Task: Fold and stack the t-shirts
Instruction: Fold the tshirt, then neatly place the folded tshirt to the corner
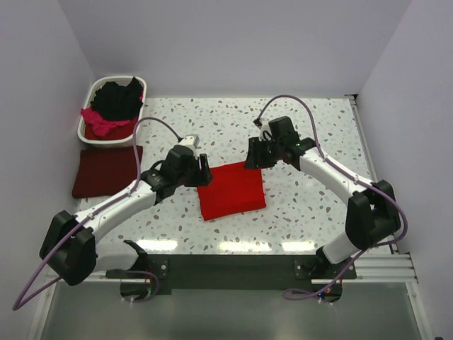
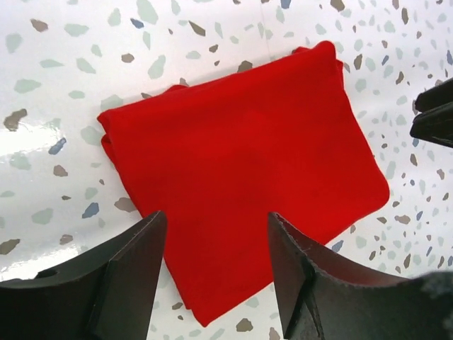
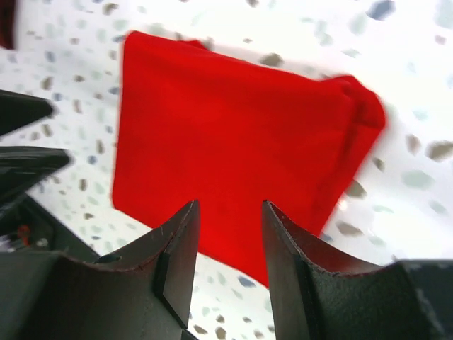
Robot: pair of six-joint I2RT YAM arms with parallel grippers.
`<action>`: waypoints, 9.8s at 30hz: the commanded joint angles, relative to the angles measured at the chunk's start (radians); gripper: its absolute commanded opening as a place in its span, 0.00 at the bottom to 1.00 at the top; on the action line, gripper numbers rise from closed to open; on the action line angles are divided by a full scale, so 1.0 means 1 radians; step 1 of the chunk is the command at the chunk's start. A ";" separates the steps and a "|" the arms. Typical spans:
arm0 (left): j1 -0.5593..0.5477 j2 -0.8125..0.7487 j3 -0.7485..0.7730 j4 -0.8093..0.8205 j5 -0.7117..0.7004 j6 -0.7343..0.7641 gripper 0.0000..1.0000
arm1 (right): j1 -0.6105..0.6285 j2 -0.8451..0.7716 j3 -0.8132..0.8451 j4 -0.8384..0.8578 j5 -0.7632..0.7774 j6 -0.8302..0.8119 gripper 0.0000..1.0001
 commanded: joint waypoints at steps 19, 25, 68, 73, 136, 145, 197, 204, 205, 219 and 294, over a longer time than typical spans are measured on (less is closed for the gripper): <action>0.158 0.286 -0.013 0.349 -0.021 -0.022 0.72 | -0.182 0.324 0.007 0.405 -0.306 -0.026 0.58; 0.158 0.401 0.041 0.343 -0.014 -0.006 0.68 | -0.182 0.408 0.047 0.418 -0.325 -0.040 0.58; 0.153 0.405 0.104 0.314 0.008 0.023 0.38 | -0.182 0.283 -0.083 0.424 -0.124 0.006 0.23; 0.152 0.287 0.099 0.237 -0.047 -0.008 0.71 | -0.181 0.162 -0.071 0.375 -0.073 0.038 0.57; -0.021 -0.321 -0.377 0.131 -0.010 -0.264 0.60 | 0.009 0.005 -0.766 1.449 -0.506 0.802 0.70; -0.018 -0.444 -0.179 -0.186 -0.306 -0.137 0.94 | 0.210 0.253 -0.668 1.607 -0.395 0.843 0.71; 0.392 -0.344 -0.137 -0.141 -0.074 0.142 1.00 | 0.564 0.009 -0.059 0.047 0.275 -0.064 0.66; 0.502 -0.338 -0.160 -0.116 0.034 0.136 1.00 | 0.718 0.183 0.084 -0.023 0.412 -0.144 0.54; 0.509 -0.335 -0.162 -0.116 0.038 0.136 1.00 | 0.727 0.209 0.105 -0.026 0.422 -0.149 0.54; 0.554 -0.323 -0.166 -0.121 0.057 0.129 1.00 | 0.786 0.390 0.213 -0.012 0.496 -0.227 0.54; 0.232 0.016 -0.228 0.038 -0.010 -0.119 0.00 | 0.761 0.025 -0.096 0.289 0.415 -0.008 0.43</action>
